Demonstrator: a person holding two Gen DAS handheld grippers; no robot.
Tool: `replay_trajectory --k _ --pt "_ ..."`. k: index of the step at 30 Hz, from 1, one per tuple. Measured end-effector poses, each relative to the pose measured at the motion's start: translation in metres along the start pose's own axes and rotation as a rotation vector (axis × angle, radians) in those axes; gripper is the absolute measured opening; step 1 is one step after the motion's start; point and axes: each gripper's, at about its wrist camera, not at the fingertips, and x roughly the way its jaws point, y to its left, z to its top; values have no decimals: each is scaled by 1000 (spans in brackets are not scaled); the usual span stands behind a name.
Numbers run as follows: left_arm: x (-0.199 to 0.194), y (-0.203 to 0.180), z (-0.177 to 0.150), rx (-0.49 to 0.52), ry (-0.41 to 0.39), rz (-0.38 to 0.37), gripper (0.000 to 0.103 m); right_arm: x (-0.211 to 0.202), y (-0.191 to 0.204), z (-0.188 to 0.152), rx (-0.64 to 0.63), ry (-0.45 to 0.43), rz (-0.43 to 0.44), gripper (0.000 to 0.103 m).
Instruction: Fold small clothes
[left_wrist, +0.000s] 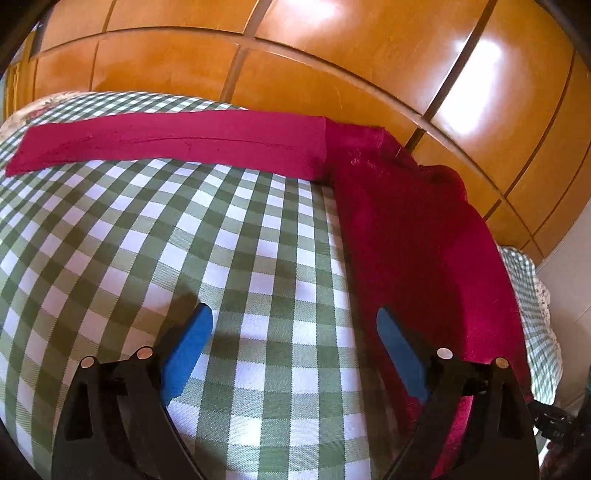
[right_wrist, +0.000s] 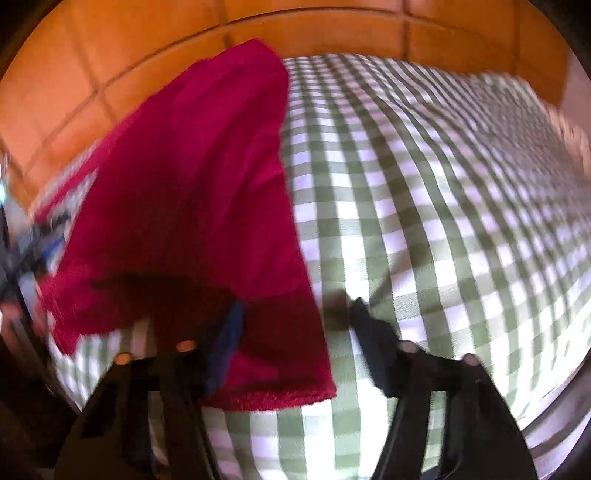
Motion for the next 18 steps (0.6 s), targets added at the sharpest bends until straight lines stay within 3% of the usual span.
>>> replay_trajectory --k 1,2,5,7,10,18 --pt "1 -1 0 6 2 6 90 -1 1 1 -4 7 5 9" --pt "1 -2 0 14 5 11 91 -4 2 3 -11 9 2 6" --pt "2 -5 -1 27 7 25 92 -12 1 6 -29 -18 -8 6" --pt "2 -5 -1 28 7 25 92 -19 -3 11 -60 -62 -66 6" --pt "2 -5 -1 29 8 26 92 -23 -18 22 -105 -122 -216 6" --pt "2 -6 -1 35 9 35 92 -11 -97 64 -89 -163 -496 5"
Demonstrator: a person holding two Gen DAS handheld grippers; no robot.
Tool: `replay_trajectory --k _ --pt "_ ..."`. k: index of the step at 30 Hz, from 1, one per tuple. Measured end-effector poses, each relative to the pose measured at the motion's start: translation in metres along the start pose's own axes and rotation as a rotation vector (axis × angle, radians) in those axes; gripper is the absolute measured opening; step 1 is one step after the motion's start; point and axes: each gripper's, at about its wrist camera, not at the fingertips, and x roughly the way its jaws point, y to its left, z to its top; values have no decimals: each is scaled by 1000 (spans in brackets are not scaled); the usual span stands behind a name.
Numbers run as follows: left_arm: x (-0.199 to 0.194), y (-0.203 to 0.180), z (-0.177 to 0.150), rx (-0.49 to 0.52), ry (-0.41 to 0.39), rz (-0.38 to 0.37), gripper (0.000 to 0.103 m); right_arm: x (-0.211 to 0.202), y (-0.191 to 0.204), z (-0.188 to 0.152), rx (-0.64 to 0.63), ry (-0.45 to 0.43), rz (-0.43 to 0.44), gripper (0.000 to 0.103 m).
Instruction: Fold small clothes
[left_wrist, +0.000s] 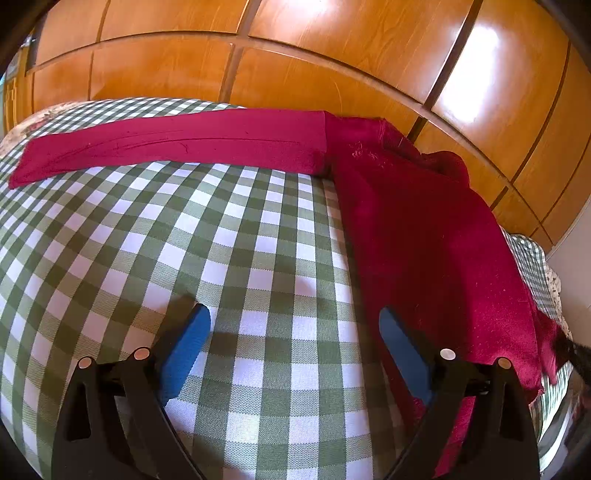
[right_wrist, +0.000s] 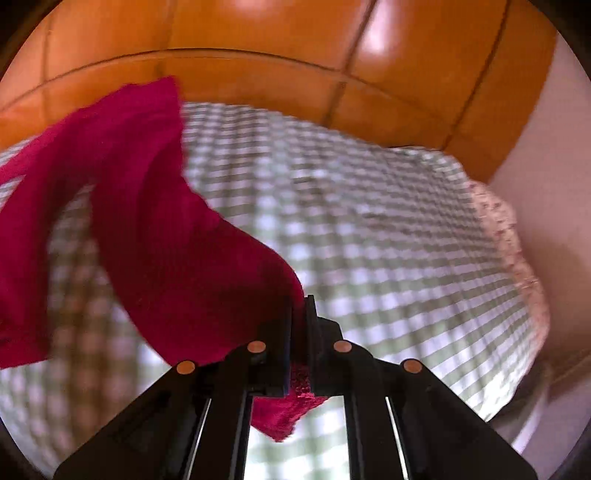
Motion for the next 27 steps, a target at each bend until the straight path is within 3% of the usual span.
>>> replay_trajectory --k 8,16,19,21,22,23,27 --pt "1 0 0 1 1 -5 93 62 -83 40 104 12 -241 5" --pt "2 -1 -2 19 6 -5 98 96 -121 85 170 -18 -394 5" --pt "3 1 -3 19 8 -18 99 116 -127 91 239 27 -380 6" --pt "3 3 -3 16 7 -28 99 135 -127 85 314 98 -292 15" --pt "4 3 -3 15 9 -31 99 138 -124 81 340 117 -273 37" --pt "4 5 -3 13 10 -34 99 138 -121 76 362 111 -259 52" --pt "5 4 -3 12 10 -38 99 107 -89 62 374 3 -181 71"
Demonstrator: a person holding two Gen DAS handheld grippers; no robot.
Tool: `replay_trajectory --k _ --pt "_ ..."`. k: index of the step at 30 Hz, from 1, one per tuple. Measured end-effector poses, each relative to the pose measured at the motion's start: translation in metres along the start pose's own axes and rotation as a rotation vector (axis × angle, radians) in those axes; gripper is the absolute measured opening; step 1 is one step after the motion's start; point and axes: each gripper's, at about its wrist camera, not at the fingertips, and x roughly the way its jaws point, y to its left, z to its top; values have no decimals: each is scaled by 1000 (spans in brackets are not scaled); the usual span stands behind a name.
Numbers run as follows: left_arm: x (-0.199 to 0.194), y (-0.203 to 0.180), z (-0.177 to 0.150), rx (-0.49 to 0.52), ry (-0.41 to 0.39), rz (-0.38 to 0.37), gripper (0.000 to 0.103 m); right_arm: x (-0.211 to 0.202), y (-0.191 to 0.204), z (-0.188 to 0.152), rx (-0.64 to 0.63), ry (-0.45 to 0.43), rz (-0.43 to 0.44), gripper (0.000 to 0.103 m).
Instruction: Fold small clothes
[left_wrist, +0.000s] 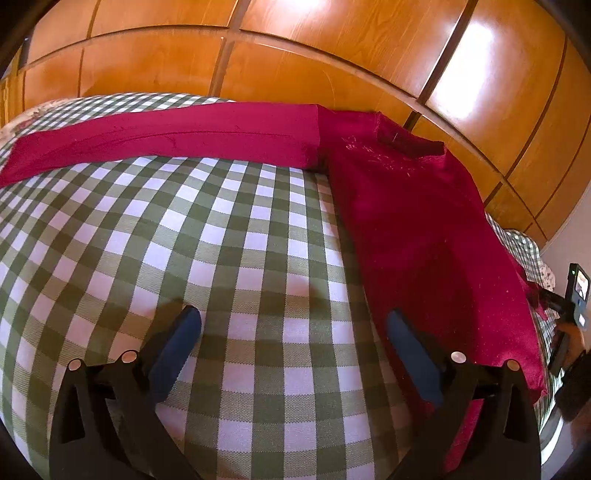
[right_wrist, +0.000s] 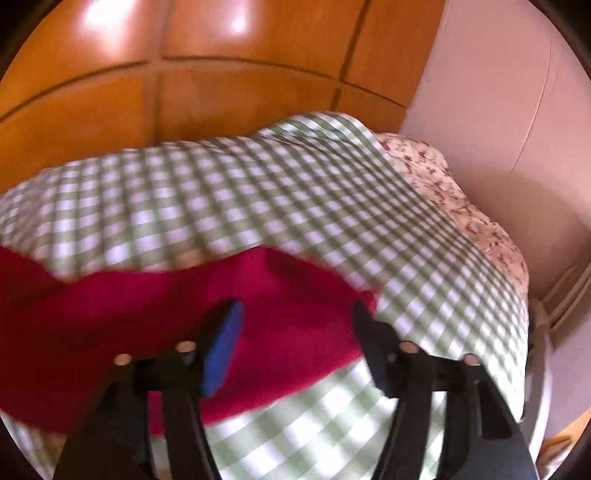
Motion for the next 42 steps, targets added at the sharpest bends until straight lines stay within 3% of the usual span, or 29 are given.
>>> replay_trajectory --k 2,4,8,10,15,23,24,27,28,35,39,42 --pt "1 0 1 -2 0 -2 99 -23 10 -10 11 -45 61 86" --pt "1 1 1 -4 0 -4 99 -49 23 -24 51 -65 184 93" --pt "-3 1 2 -10 -7 -14 99 -83 63 -57 64 -20 393 96" --pt "-7 0 2 -20 2 -35 98 -96 89 -73 4 -9 441 96" --pt "-20 -18 -10 -79 83 -237 95 -112 118 -80 -125 -68 361 100" --pt "-33 -43 -41 -103 208 -351 66 -103 116 -83 -94 -34 358 100" --pt "-33 -45 -45 -106 229 -356 55 -101 113 -83 -86 -21 356 100" --pt "-33 -51 -54 -108 283 -348 19 -97 109 -82 -66 -5 355 100" --pt "-35 -51 -54 -116 285 -351 15 -97 108 -82 -61 -7 356 100" --pt "-74 -23 -19 -203 154 -350 7 -104 97 -83 -20 -51 382 100" --pt "-97 7 5 -222 47 -265 6 -104 97 -82 -19 -54 385 100" --pt "-101 33 19 -230 -8 -125 6 -109 100 -82 -41 -63 390 100"
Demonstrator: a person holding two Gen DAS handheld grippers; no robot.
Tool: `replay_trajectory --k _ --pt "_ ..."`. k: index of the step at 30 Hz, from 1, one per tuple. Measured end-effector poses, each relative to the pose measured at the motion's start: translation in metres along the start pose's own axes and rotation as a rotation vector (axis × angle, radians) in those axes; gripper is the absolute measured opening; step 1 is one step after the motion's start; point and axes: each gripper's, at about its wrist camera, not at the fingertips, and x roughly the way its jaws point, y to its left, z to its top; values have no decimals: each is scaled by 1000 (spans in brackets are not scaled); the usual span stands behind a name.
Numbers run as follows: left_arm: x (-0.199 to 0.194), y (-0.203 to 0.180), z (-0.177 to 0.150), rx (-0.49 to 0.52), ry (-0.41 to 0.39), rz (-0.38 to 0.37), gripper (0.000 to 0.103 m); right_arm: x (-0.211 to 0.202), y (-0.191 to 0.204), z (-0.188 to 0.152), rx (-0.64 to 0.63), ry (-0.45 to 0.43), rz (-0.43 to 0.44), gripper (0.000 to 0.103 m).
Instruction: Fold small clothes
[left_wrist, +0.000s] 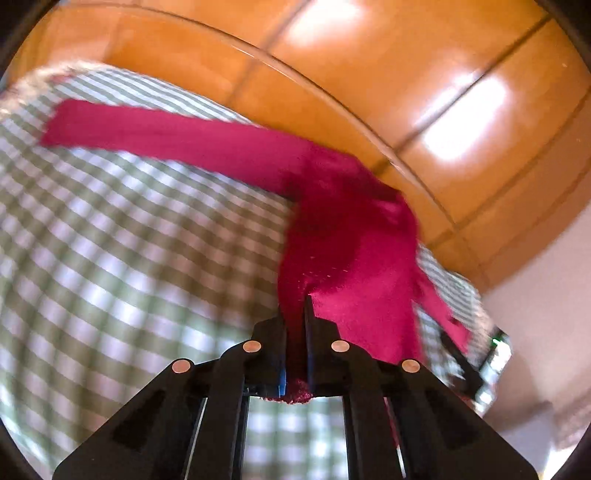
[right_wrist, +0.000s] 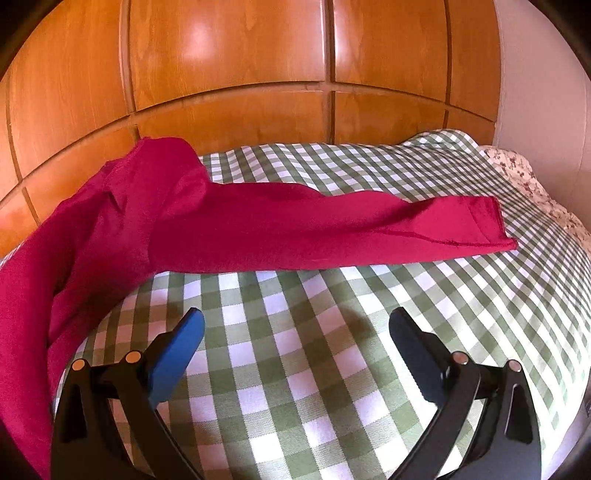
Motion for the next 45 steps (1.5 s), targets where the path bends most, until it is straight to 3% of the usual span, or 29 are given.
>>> replay_trajectory --k 3,8,11,14,18,20,26,27,28,29,31,39,45 --pt "3 26 12 -31 -17 95 6 -10 8 -3 -26 -3 48 98" --pt "7 70 27 -80 -61 267 6 -33 28 -19 -51 30 215 81" --pt "7 95 30 -109 -59 292 6 -39 44 -34 -53 102 330 69" --pt "18 98 25 -75 -59 318 6 -43 66 -47 -71 191 451 53" --pt "21 96 16 -31 -93 331 6 -49 94 -59 -78 294 626 48" --pt "20 97 14 -27 -100 327 6 -51 105 -63 -73 337 672 47" --pt "22 97 15 -30 -101 322 6 -47 135 -70 -63 412 746 44" --pt "23 95 14 -21 -100 329 6 -45 142 -71 -73 417 743 39" --pt "24 94 14 -15 -99 332 6 -48 146 -73 -84 420 733 22" --pt "24 94 14 -13 -98 333 6 -47 148 -73 -87 429 728 13" --pt "23 93 13 -5 -92 333 6 -44 144 -68 -37 444 757 10" --pt "-3 62 -13 128 10 255 6 -66 56 -31 37 359 731 9" --pt "-21 33 -42 242 108 184 6 -82 -6 -22 75 364 680 8"
